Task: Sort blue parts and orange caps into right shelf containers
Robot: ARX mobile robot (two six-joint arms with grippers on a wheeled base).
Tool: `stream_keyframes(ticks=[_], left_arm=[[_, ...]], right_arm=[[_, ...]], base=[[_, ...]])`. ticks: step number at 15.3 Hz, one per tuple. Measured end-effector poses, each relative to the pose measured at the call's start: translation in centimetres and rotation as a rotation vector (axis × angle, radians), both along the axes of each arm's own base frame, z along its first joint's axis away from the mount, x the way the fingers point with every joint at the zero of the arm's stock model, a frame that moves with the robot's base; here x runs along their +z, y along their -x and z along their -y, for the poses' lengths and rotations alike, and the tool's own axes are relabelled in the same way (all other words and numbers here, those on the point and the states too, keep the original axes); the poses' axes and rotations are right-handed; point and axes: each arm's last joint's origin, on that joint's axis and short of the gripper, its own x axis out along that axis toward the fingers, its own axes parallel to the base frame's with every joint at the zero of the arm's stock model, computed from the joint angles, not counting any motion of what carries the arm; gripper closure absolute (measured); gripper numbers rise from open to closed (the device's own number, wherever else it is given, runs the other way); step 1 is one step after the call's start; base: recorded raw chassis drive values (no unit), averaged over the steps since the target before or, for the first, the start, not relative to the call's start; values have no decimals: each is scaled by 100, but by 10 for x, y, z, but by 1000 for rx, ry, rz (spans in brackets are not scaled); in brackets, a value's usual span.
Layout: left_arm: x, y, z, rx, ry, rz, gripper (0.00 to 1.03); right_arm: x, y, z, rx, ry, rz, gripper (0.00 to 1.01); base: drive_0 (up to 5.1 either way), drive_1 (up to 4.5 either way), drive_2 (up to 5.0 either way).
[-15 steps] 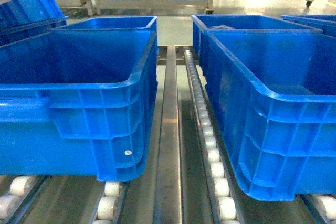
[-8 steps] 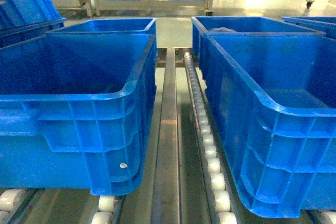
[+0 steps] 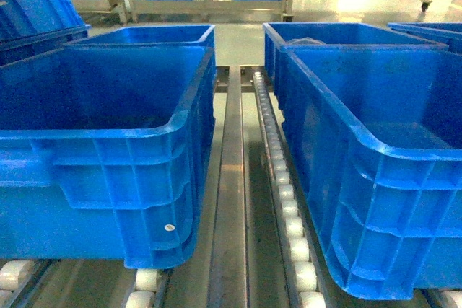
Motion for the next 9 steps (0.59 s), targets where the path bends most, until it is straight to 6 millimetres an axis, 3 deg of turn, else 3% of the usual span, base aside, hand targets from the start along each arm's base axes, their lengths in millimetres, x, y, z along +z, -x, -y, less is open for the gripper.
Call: stream_keyframes(ticks=[9], left_arm=[[0, 0, 0, 0, 0, 0, 62]], right_arm=[[0, 0, 0, 0, 0, 0, 58]], base=[[0, 0, 0]])
